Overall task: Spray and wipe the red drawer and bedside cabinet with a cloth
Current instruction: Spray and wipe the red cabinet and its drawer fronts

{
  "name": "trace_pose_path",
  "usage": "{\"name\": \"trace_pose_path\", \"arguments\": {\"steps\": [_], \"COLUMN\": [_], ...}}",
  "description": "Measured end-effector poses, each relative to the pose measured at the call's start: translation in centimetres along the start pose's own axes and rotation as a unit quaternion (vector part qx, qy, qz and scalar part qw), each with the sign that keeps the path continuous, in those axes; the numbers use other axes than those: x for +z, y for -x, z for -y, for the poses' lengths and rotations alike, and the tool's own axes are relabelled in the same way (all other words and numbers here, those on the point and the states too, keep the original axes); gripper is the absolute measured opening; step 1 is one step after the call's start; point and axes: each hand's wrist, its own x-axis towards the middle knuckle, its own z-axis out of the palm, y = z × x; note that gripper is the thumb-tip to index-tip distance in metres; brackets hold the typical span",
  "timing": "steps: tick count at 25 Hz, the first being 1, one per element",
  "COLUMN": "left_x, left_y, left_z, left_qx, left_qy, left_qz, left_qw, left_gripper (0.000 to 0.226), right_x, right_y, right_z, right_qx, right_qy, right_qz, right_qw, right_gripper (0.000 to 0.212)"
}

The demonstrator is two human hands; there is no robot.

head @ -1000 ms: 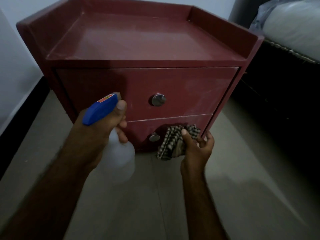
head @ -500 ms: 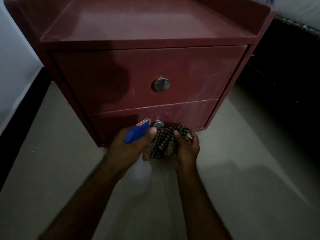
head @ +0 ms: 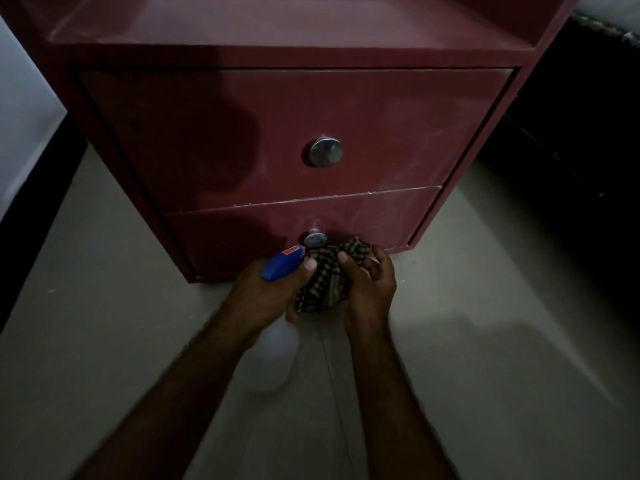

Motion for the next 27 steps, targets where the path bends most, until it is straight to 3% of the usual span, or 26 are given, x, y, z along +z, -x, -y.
{"name": "trace_pose_path", "arguments": {"steps": [6, 12, 16, 18, 20, 23, 27], "left_x": [-0.5, -1.2, -1.2, -0.9, -0.4, 0.2, 0.8], "left_y": [0.2, 0.4, 0.4, 0.6, 0.7, 0.5, 0.3], "left_z": [0.0, -0.6, -1.1, -1.2, -1.1, -0.9, -1.0], "left_qx": [0.002, -0.003, 0.006, 0.009, 0.012, -0.004, -0.012], "left_qy": [0.017, 0.023, 0.02, 0.005, -0.008, -0.005, -0.037], "left_qz": [-0.024, -0.04, -0.019, -0.01, -0.01, -0.025, -0.036], "left_qw": [1.0, 0.999, 1.0, 1.0, 1.0, 1.0, 0.999], "left_gripper": [0.03, 0.03, 0.035, 0.026, 0.032, 0.032, 0.038], "right_x": [1.6, 3.8, 3.3, 2.8, 1.8, -0.4, -1.1], "right_y": [0.6, 1.6, 2.4, 2.3, 2.4, 2.4, 2.4], "right_z": [0.8, 1.3, 0.4, 0.0, -0.1, -0.5, -0.2], "right_qx": [-0.1, -0.285, -0.269, -0.212, -0.14, -0.074, -0.076], "right_qy": [0.06, 0.254, 0.226, 0.183, 0.154, 0.145, 0.137], "right_qz": [0.035, 0.008, 0.02, 0.009, -0.02, -0.056, -0.036], "right_qw": [0.993, 0.924, 0.936, 0.96, 0.978, 0.985, 0.987], "right_gripper": [0.061, 0.065, 0.06, 0.061, 0.062, 0.066, 0.06]}}
